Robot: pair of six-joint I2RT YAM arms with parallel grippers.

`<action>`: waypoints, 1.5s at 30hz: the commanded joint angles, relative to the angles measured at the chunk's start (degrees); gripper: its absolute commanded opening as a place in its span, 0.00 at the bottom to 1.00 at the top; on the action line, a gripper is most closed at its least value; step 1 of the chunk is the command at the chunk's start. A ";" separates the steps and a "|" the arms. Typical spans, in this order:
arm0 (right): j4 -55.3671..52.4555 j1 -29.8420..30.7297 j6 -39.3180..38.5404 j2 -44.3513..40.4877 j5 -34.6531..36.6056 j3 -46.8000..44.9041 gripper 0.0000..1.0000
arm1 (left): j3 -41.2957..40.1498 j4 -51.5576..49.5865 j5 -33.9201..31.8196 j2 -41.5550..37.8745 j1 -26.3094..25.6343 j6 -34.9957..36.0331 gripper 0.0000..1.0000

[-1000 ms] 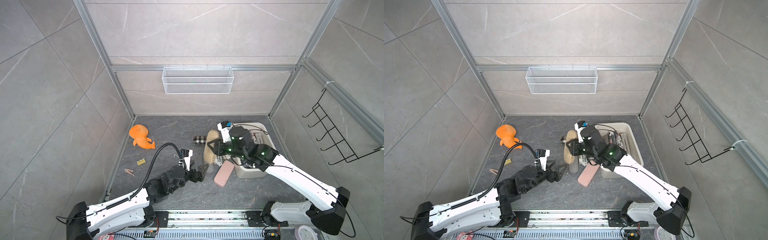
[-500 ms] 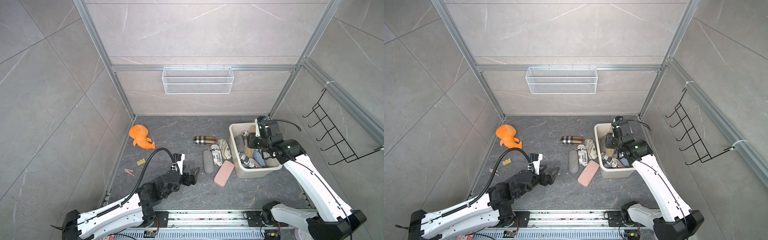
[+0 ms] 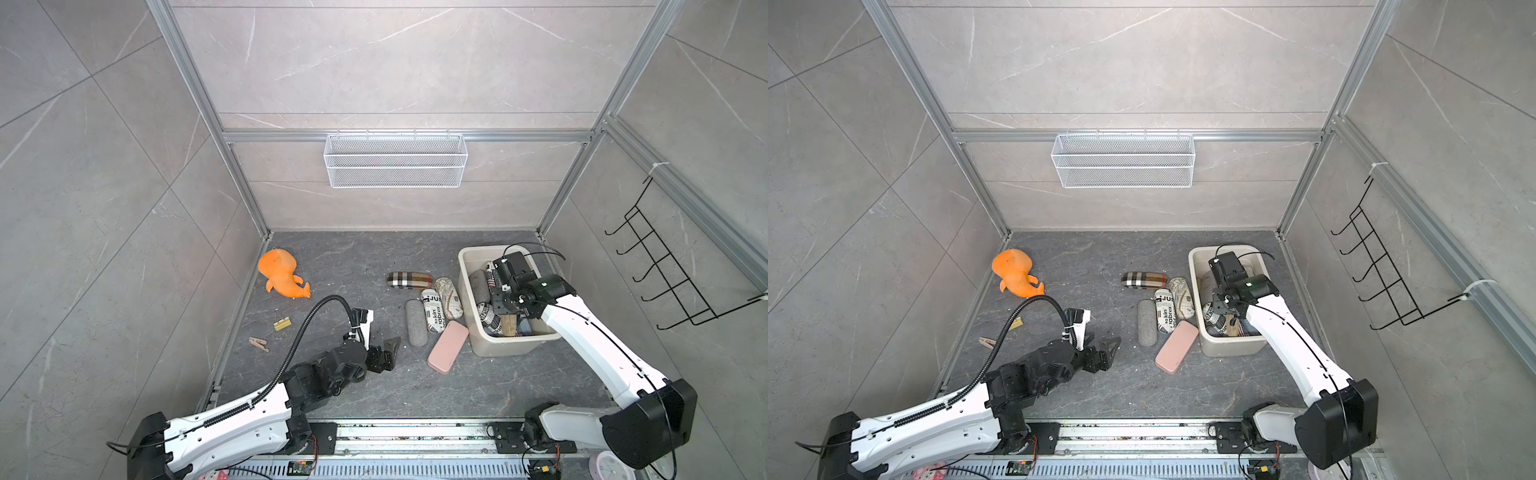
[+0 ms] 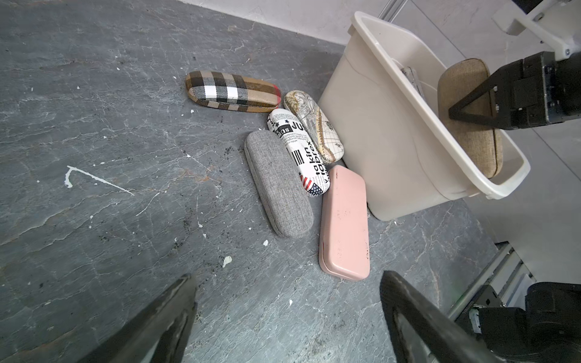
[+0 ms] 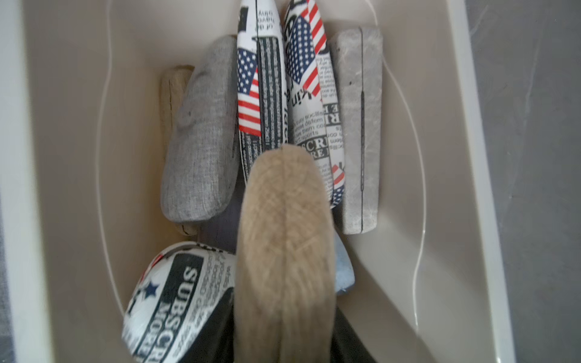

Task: Put the glasses cases into the storage boxes
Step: Place the glasses case in the storage box.

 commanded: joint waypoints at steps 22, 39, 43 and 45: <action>5.64 0.01 5.83 -7.18 -6.78 -4.54 0.51 | 10.48 1.03 0.72 14.89 0.14 1.65 0.94; 6.75 0.03 7.74 -13.54 -9.96 -6.26 0.69 | 29.89 -11.37 0.14 36.29 5.85 -3.84 0.91; 6.50 0.06 7.72 -17.43 -10.86 -5.39 0.80 | 35.22 -16.20 1.95 42.12 8.13 -4.78 0.90; 6.46 0.02 7.64 -18.72 -11.65 -5.20 0.83 | 38.20 -19.16 2.56 45.04 9.02 -5.36 0.90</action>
